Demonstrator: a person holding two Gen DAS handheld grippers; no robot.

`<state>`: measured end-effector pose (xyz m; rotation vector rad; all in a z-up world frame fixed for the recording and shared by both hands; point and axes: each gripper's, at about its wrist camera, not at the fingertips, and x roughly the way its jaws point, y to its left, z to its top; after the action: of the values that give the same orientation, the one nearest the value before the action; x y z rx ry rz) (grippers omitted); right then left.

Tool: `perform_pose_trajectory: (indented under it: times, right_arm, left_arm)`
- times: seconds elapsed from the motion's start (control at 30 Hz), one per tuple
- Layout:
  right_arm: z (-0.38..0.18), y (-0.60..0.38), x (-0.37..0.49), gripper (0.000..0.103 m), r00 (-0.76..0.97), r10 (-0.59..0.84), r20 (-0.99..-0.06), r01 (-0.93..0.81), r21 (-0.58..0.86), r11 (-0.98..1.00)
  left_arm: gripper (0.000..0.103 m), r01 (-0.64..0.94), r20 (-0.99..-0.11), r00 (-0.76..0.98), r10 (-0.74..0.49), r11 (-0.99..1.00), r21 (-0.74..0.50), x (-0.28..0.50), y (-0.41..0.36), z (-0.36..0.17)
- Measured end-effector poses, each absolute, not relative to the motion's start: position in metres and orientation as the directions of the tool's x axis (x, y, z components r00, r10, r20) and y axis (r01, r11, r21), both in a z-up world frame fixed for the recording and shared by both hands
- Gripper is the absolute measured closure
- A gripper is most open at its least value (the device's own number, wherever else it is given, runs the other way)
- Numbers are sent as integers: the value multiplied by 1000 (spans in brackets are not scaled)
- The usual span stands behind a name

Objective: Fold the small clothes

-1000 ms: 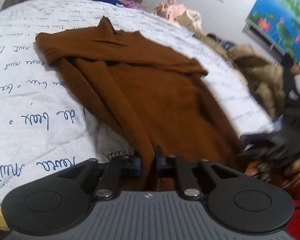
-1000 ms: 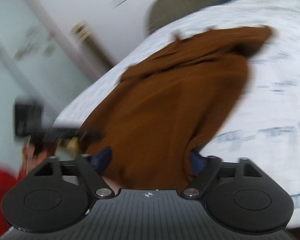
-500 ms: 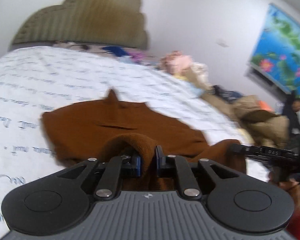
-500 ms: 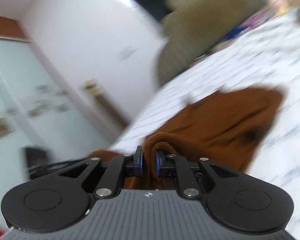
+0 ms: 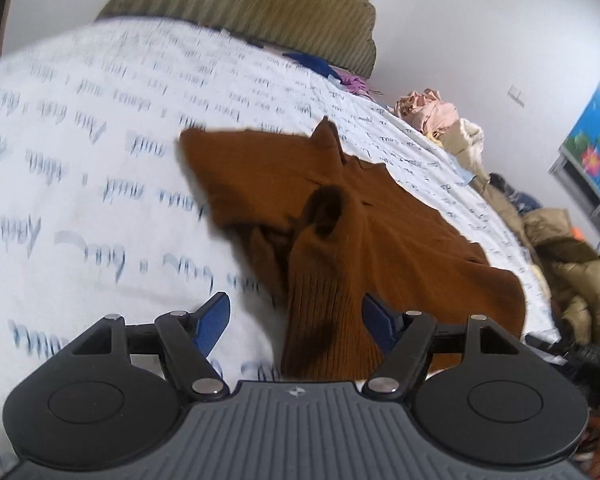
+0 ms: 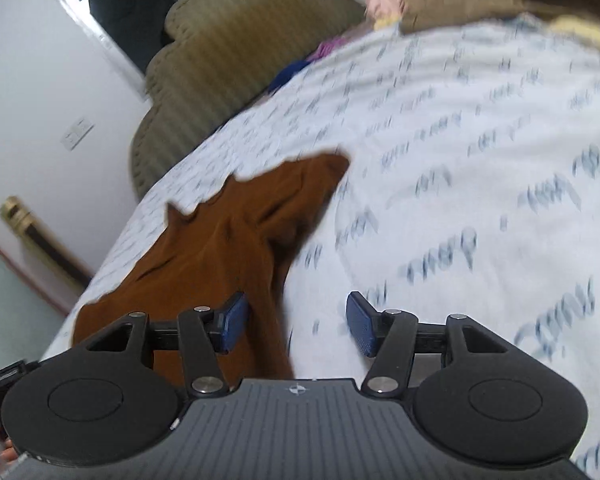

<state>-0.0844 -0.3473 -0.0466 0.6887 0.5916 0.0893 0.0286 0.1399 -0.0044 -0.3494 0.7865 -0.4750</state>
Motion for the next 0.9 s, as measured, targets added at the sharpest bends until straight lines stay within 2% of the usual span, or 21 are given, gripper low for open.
perform_pose_trajectory:
  times: [0.1,0.2,0.23,0.27,0.33,0.37,0.5,0.77,0.9]
  right_arm:
    - [-57,-338,-80,45,811,351,-468,59,662,747]
    - [-56,-328,-77,46,809,393,-438,15,682,731]
    - [-55,-325,-73,53,806,409,-427,0,692,722]
    - [-54,-323,-71,70,802,418,-426,-5,695,719]
    - [-53,-320,-68,87,798,414,-438,7,693,720]
    - [-52,-318,-69,87,801,402,-444,14,685,728]
    - [-42,-320,-82,88,815,401,-419,-10,681,732]
    - [26,-320,-131,89,840,504,-200,-258,671,696]
    - [46,-317,-145,89,849,496,-182,-284,633,720]
  left_arm:
    - [31,261,-576,571,-584,795,-548,32,140,-18]
    - [32,277,-548,566,-616,768,-577,34,132,-23]
    - [34,290,-536,567,-625,761,-581,34,129,-24]
    - [41,297,-527,569,-631,755,-584,34,126,-24]
    - [86,294,-532,553,-641,748,-595,37,123,-25]
    - [91,285,-541,545,-641,748,-599,37,123,-26]
    - [95,320,-528,594,-607,780,-537,15,122,-8]
    - [95,458,-331,683,-651,735,-500,-56,149,70]
    - [95,461,-305,680,-666,713,-528,-74,158,90]
